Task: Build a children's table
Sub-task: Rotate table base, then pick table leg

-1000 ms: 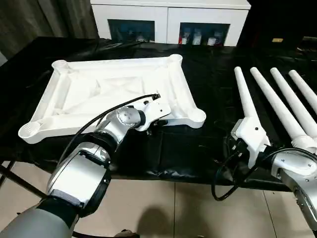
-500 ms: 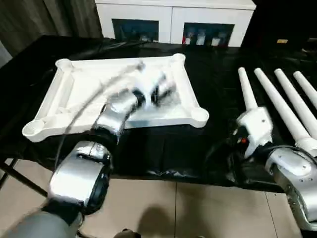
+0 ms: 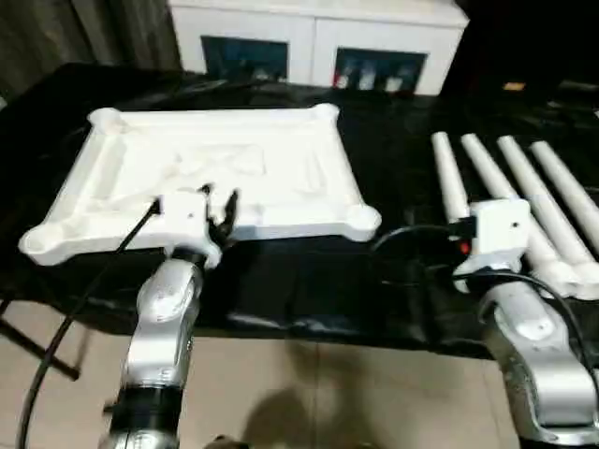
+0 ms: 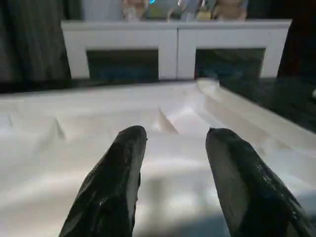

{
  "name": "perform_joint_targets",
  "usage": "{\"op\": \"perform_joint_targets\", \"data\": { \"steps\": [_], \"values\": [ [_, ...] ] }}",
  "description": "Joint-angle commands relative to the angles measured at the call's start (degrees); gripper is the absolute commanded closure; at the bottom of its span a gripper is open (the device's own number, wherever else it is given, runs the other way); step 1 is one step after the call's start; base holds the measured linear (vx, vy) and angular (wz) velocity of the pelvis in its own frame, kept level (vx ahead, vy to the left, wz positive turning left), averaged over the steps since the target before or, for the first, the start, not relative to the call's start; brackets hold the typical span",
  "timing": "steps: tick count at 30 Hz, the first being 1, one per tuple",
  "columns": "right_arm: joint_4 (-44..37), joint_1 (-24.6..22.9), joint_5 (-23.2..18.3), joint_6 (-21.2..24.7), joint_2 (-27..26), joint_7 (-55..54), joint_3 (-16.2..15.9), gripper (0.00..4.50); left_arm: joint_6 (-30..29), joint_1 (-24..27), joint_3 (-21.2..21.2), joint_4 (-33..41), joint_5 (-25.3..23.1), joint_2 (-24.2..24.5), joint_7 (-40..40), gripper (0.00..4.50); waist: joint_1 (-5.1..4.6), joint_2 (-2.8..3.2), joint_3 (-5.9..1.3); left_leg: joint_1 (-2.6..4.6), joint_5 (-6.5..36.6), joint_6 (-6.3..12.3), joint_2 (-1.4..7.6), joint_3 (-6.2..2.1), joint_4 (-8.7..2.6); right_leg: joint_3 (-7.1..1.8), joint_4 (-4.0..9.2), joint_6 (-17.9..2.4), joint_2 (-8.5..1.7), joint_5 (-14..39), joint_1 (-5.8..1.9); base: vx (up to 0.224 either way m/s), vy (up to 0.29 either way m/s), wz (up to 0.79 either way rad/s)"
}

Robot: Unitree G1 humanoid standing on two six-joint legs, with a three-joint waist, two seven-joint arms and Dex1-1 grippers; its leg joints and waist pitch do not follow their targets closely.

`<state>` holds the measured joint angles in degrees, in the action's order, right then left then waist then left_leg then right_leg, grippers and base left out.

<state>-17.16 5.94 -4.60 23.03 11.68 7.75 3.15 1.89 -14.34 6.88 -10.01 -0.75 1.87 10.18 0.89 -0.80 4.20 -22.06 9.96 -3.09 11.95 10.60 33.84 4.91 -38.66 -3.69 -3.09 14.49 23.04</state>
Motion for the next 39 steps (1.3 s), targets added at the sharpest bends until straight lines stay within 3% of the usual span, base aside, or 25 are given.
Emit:
{"op": "perform_joint_targets", "data": {
  "steps": [1,2,5,6,7,8,9,11,16,17,18,19,20,21,23,24,25,28,31,32,33,34,35,37,39],
  "values": [
    [0.3,-0.33,0.29,0.18,-0.4,-0.95,0.69,0.0,-2.53,0.98,-1.87,4.34,-1.1,-0.66,-1.83,2.17,-0.77,-2.64,-3.53,0.53,20.08,12.68,-4.16,1.63,3.48,-2.97,9.79,-21.87,-2.87,0.34,-1.72,-0.023,-0.315,0.14],
    [0.12,-0.45,0.38,0.24,-0.81,-1.47,0.75,0.0,-3.95,2.12,-2.65,7.02,-2.15,-0.66,-2.98,2.17,1.37,-2.7,-3.85,-2.05,15.7,12.56,-5.74,0.88,10.19,-4.98,11.31,-24.16,-6.52,5.42,-4.73,-0.013,-0.215,0.09],
    [-0.21,-1.01,1.28,-0.08,-1.23,-2.46,0.29,0.0,-6.31,4.04,-3.22,11.58,-3.98,-1.59,-5.08,2.17,0.75,-1.68,-2.98,-4.02,11.66,8.94,-4.69,-1.64,9.83,-4.21,11.54,-15.3,-7.49,10.85,-5.32,-0.033,-0.167,-0.03],
    [-0.57,-1.52,1.24,0.03,-1.67,-2.83,0.08,0.0,-5.27,4.62,-3.04,13.94,-3.17,-2.39,-5.08,2.17,0.88,1.62,-3.87,-1.21,6.13,12.06,-0.49,-4.06,2.13,-1.49,12.59,-0.46,-4.33,8.84,-5.05,-0.059,-0.114,0.09],
    [-0.76,-1.76,0.88,0.16,-2.21,-3.16,0.3,0.0,-5.45,4.8,-3.47,15.13,-3.39,-2.43,-4.95,2.17,-0.19,3.03,-4.96,3.8,-4.33,21.02,13.04,-11.9,-2.26,0.67,4.38,7.15,-2.95,6.53,-1.07,-0.055,-0.132,0.06],
    [-0.86,-1.88,0.62,0.24,-2.57,-3.35,0.49,0.0,-5.72,4.88,-3.8,15.75,-3.6,-2.39,-4.86,2.17,-1.01,2.17,-5.15,5.23,-10.93,25.63,14.77,-12.69,-1.7,-0.85,0.09,8.12,-3.94,6.22,2.08,-0.055,-0.132,0.06],
    [-0.85,-1.92,0.28,0.45,-2.94,-3.46,0.64,0.0,-5.58,4.89,-4.16,16.07,-3.98,-2.23,-4.75,2.17,-0.87,1.08,-4.21,4.41,-19.52,30.04,10.11,-9.84,-0.37,-4.42,-1.34,5.53,-5.23,0.25,4.31,-0.044,-0.11,0.06],
    [-0.79,-1.93,-0.07,0.81,-3.41,-3.61,0.72,0.0,-5.14,4.91,-4.27,16.25,-4.29,-2.17,-4.92,2.17,0.87,-1.02,-3.01,-1.42,-2.23,17.01,-1.43,-3.96,2.03,-7.58,6.65,0.47,-8.19,-1.84,-1.49,-0.064,-0.097,0.07],
    [-0.42,-1.41,-0.45,0.06,-4.3,-3.24,-0.27,0.0,-6.99,5.75,-5.41,17.17,-3.36,-1.34,-3.91,2.17,1.25,-0.54,-1.07,3.44,26.33,0.25,-0.53,-3.39,-2.34,-5.12,10.78,3.53,-5.98,44.71,-0.86,-0.104,-0.106,0.0],
    [-0.12,-1.13,-0.35,0.03,-4.43,-3.25,-0.45,0.0,-7.92,5.68,-5.22,17.48,-3.23,-1.22,-3.98,2.17,-1.02,0.07,-0.22,9.74,37.72,-2.27,-0.85,-2.54,-0.55,-1.67,13.69,5.0,-1.89,48.31,1.86,-0.107,-0.064,-0.03],
    [0.0,-1.04,-0.34,0.0,-4.47,-3.23,-0.5,0.0,-8.21,5.62,-5.11,17.54,-3.14,-1.2,-4.0,2.17,-1.46,0.87,0.23,10.49,42.3,-2.27,-0.02,-3.26,-1.65,0.19,13.36,4.49,-0.82,43.01,1.23,-0.092,-0.032,-0.35],
    [0.15,-0.92,-0.3,-0.03,-4.49,-3.24,-0.56,0.0,-8.51,5.54,-4.96,17.62,-3.04,-1.17,-4.03,2.17,-1.92,1.66,0.63,9.86,47.19,-2.26,1.69,-4.05,-3.92,1.68,11.54,4.47,-0.18,36.12,-0.24,0.001,0.019,-0.7],
    [0.39,-0.73,-0.39,-0.17,-4.68,-3.02,-0.59,0.0,-9.05,5.48,-4.85,17.74,-3.12,-0.99,-4.05,2.17,-0.74,3.29,0.57,7.24,56.08,-3.0,7.48,-4.09,-10.52,0.86,-0.28,2.69,-1.42,19.31,-4.31,0.001,0.019,-0.7],
    [0.95,-0.31,-0.58,-0.13,-4.85,-2.58,-0.86,0.0,-9.6,5.42,-4.65,17.68,-2.78,-0.88,-3.82,2.17,0.5,2.89,1.42,7.61,62.14,-3.54,9.04,-2.53,-13.13,1.36,-3.48,0.85,-2.13,10.58,-3.52,0.016,0.006,-0.74],
    [2.21,0.69,-0.68,-0.14,-5.07,-1.81,-1.8,0.0,-10.44,5.46,-4.29,17.71,-2.78,-0.71,-3.72,1.82,1.86,0.5,0.59,9.55,57.98,-1.89,7.88,0.55,-10.24,-2.63,-1.88,2.12,-4.04,22.57,-3.61,0.023,-0.097,-0.74],
    [2.5,0.96,-0.71,-0.2,-5.11,-1.59,-2.11,0.0,-10.5,5.58,-4.22,17.79,-2.64,-0.73,-3.71,1.82,2.24,-2.59,-0.78,5.31,46.93,0.0,2.0,-0.02,-4.1,-5.18,4.74,7.47,-5.61,33.9,-6.29,0.033,-0.171,-0.79],
    [2.77,1.2,-0.75,-0.26,-5.15,-1.37,-2.39,0.0,-10.54,5.69,-4.16,17.85,-2.46,-0.74,-3.68,1.82,3.74,-3.55,-2.2,-0.37,20.03,5.12,-3.01,-1.28,8.09,-10.56,10.74,13.0,-11.81,50.4,-10.05,0.051,-0.157,-0.41],
    [3.39,2.09,-0.2,-0.66,-4.44,0.2,-4.4,0.0,-10.77,6.36,-4.37,18.54,-2.65,-0.54,-4.44,1.55,4.72,-2.55,-3.21,-5.32,3.92,7.62,-6.11,-4.66,9.68,-10.1,8.21,11.21,-7.38,17.75,-12.83,0.109,-0.144,-0.04],
    [3.48,2.56,-1.65,-0.72,-4.75,1.7,-4.53,0.0,-11.32,7.2,-4.5,19.61,-2.66,-0.6,-5.03,1.45,4.96,1.3,-2.79,-3.97,-8.63,10.35,-4.1,-4.88,2.0,-4.14,10.31,5.26,-4.35,1.02,-12.06,0.188,-0.075,0.12],
    [3.46,2.57,-1.76,-0.74,-4.81,1.93,-4.44,0.0,-11.39,7.35,-4.56,19.76,-2.59,-0.58,-5.08,1.42,4.5,3.67,-3.29,-0.27,-5.34,12.15,-0.63,-6.21,-1.08,-1.34,10.39,8.49,-2.89,3.23,-11.35,0.225,-0.009,0.01],
    [3.57,2.64,-1.63,-0.67,-4.64,2.27,-4.66,0.0,-11.35,7.57,-4.62,19.84,-2.69,-0.53,-5.16,1.26,1.3,4.84,-3.93,6.61,5.72,23.9,6.12,-14.72,-4.6,0.83,-0.72,8.91,0.64,10.2,-5.1,0.247,0.028,-0.09],
    [3.81,2.78,-1.31,-0.64,-4.35,2.75,-4.99,0.0,-11.4,7.86,-4.72,20.0,-2.88,-0.49,-5.32,0.98,1.17,4.37,-5.01,9.88,5.61,28.25,6.68,-15.74,-2.92,-0.37,-3.05,7.17,0.57,12.24,-1.5,0.238,0.017,-0.09],
    [4.31,3.07,-0.25,-1.23,-3.7,2.96,-5.67,0.0,-11.66,8.24,-4.72,20.4,-3.08,-0.58,-5.71,0.98,0.96,2.33,-5.12,9.14,-7.4,36.25,4.13,-16.72,-1.99,-2.16,-6.4,10.34,0.18,8.35,2.01,0.238,0.017,-0.09],
    [4.63,3.32,-0.85,-0.96,-3.92,3.32,-5.69,0.0,-11.86,8.49,-4.68,20.92,-3.09,-0.48,-5.85,0.95,0.4,2.17,-4.74,7.34,-12.93,38.81,0.31,-16.24,-1.79,-3.19,-6.19,12.34,1.09,5.51,2.74,0.133,-0.003,0.15],
    [4.77,3.5,-1.04,-0.84,-3.91,3.71,-6.01,0.0,-12.02,8.66,-4.61,21.29,-3.05,-0.33,-5.88,0.6,-0.12,-1.12,-3.3,0.47,-0.02,28.31,-8.43,-11.87,-1.31,-7.06,4.4,10.58,-1.63,-7.74,-1.22,0.118,-0.068,0.48]
  ]
}}
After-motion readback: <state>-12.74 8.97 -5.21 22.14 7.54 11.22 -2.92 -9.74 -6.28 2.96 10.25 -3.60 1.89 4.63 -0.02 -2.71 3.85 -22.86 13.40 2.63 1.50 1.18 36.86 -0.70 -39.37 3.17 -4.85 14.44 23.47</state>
